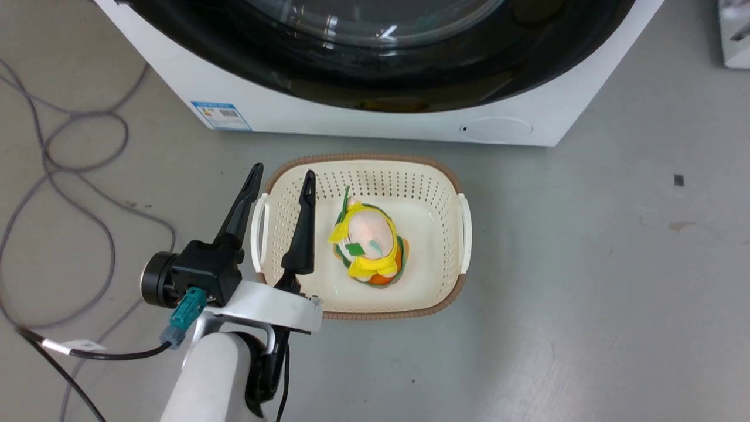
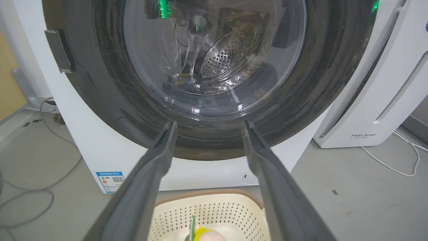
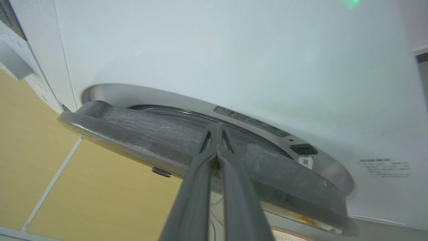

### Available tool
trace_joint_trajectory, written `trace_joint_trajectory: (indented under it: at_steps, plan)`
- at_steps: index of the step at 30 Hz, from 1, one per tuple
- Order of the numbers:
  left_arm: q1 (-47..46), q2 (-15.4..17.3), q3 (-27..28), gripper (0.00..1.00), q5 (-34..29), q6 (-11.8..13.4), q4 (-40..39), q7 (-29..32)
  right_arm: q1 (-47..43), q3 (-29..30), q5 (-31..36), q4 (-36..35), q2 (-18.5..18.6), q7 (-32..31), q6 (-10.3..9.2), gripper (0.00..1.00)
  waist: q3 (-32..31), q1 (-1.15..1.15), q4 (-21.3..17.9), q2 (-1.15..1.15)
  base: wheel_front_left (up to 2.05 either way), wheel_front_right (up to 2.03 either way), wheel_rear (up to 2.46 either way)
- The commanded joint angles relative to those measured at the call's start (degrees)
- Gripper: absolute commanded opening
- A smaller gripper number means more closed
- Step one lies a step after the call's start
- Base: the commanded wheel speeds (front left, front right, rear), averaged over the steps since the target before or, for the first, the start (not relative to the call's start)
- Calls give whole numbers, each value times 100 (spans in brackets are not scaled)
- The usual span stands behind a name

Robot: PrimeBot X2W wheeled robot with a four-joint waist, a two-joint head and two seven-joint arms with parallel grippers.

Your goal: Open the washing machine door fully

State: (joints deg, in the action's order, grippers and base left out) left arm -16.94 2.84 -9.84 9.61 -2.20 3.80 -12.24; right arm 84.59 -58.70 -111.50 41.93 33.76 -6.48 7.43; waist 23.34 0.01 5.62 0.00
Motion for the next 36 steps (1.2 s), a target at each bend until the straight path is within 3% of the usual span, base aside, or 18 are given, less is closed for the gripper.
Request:
trace_joint_trajectory:
  at_steps: [1,12,19,36]
  plan:
    - [-129,4,-23,100,35,0,-16,-56,284,-180,-257,162,-21,-79,5,0,74,-1,16,0,0,0,0]
    - [-339,4,-172,100,204,27,34,-188,1319,-1033,-896,1172,-257,-1329,5,0,319,-1,111,0,0,0,0]
    - [-453,4,-258,100,319,44,70,-272,1659,-1447,-1273,1238,-58,-2021,6,0,404,-1,191,0,0,0,0]
    - [-322,4,-259,100,348,161,167,-275,853,-1465,-1287,470,163,-2854,6,0,122,-1,196,0,0,0,0]
